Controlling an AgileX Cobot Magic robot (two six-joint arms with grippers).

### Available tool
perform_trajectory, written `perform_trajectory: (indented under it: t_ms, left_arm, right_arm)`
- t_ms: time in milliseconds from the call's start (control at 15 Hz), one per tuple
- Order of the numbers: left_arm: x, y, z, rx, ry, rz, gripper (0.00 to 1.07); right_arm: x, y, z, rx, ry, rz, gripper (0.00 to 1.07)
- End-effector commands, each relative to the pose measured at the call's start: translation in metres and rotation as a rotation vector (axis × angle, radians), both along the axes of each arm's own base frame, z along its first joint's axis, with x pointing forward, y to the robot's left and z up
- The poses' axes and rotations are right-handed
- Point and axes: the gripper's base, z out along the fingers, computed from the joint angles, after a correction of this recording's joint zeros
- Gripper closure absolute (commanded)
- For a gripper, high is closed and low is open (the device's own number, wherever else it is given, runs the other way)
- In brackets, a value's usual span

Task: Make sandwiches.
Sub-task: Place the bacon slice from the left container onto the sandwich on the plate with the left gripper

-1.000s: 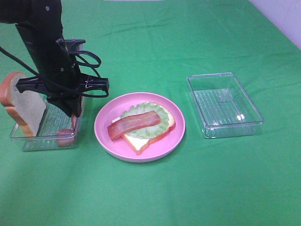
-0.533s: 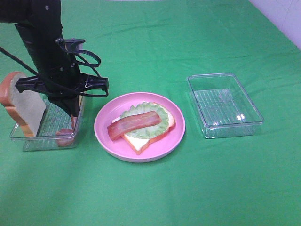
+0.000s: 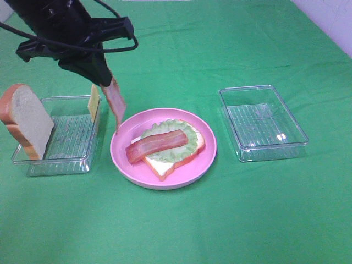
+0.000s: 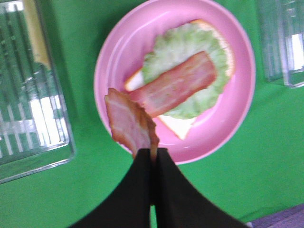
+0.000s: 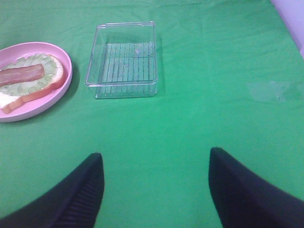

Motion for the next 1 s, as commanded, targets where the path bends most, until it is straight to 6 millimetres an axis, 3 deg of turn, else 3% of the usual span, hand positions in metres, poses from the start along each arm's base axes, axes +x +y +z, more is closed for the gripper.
perform_trajectory:
  t_ms: [67, 200, 267, 467, 533, 667, 1000]
  left_arm:
    - [0.001, -0.019, 0.009, -0.197, -0.033, -0.049, 1.07]
    - [0.005, -0.047, -0.001, -0.383, -0.034, -0.138, 1.07]
    - [0.005, -0.047, -0.001, -0.383, -0.034, -0.138, 1.07]
    - [0.012, -0.073, -0.045, -0.388, 0.017, -0.197, 1.07]
    - [0.015, -0.072, -0.063, -0.327, 0.03, -0.222, 1.07]
    - [0.022, -0.063, -0.077, -0.167, -0.008, -0.221, 1.07]
    - [0.028, -0.052, -0.082, -0.024, -0.069, -0.204, 1.07]
  right_arm:
    - [-0.001, 0.0, 0.0, -0.006, -0.012, -0.001, 0.47]
    - [-0.001, 0.0, 0.0, -0.006, -0.012, -0.001, 0.47]
    - [-0.001, 0.0, 0.0, -0.006, -0.012, -0.001, 0.47]
    - [-0.001, 0.0, 0.0, -0.006, -0.012, -0.001, 0.47]
    - [-0.001, 0.0, 0.0, -0.006, -0.012, -0.001, 0.47]
    - [-0.001, 0.0, 0.0, -0.006, -0.012, -0.001, 0.47]
    - [-0.001, 0.0, 0.0, -0.006, -0.012, -0.001, 0.47]
